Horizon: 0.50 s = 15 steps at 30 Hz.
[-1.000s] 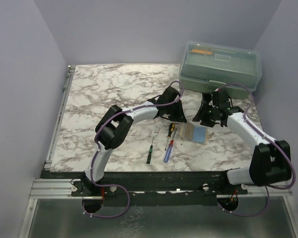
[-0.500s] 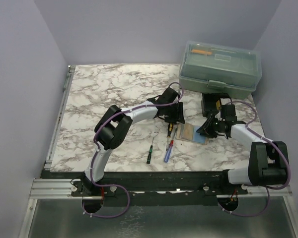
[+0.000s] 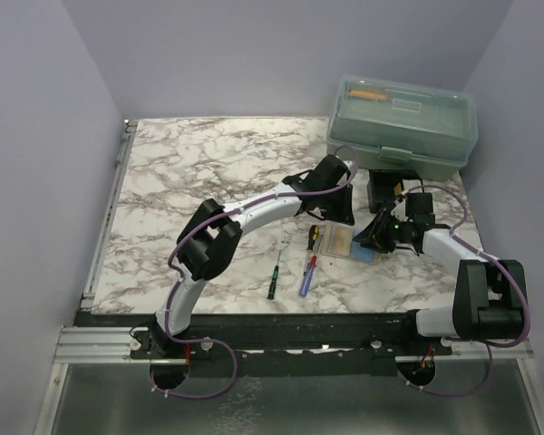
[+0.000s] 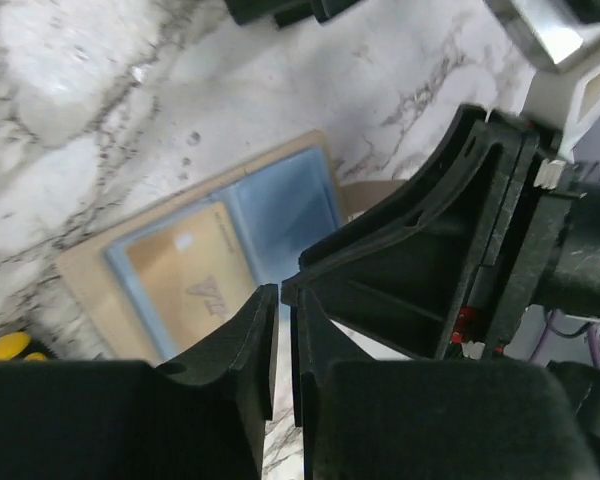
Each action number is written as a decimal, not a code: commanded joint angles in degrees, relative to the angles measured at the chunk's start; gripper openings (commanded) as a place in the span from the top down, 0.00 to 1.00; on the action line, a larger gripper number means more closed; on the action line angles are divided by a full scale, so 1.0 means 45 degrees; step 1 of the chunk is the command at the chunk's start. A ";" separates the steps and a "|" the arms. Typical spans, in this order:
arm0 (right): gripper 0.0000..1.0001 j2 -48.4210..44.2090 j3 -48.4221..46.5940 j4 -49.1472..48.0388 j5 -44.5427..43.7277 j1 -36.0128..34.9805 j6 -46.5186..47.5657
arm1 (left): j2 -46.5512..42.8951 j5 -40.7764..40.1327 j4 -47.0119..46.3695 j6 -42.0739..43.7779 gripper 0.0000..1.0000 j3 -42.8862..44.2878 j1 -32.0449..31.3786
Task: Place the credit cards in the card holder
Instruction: Open the card holder at the center of the board.
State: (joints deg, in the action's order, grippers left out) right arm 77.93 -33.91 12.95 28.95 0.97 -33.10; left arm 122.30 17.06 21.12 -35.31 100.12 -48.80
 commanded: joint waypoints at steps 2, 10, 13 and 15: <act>0.69 0.0097 0.0183 -0.0705 0.1056 0.0037 0.0059 | 0.1069 0.0960 0.0229 -0.0243 0.88 0.0101 -0.0109; 0.78 0.1005 0.0268 -0.1536 0.1557 0.0037 0.0093 | 0.1219 0.0568 -0.0027 -0.0334 0.97 -0.0946 0.0250; 0.78 0.0847 -0.0114 -0.0733 0.1112 0.0038 0.0543 | 0.1118 0.0256 -0.0061 -0.0189 0.98 -0.1514 0.0353; 0.78 0.0366 -0.0540 0.0110 0.0381 0.0038 0.0832 | 0.1083 0.0392 -0.0065 -0.0231 0.98 -0.1682 0.0337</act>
State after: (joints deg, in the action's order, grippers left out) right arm 81.87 -33.36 8.93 33.50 0.97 -32.42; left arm 127.57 20.36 19.90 -36.95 95.11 -47.51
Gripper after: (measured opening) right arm 0.219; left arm 0.038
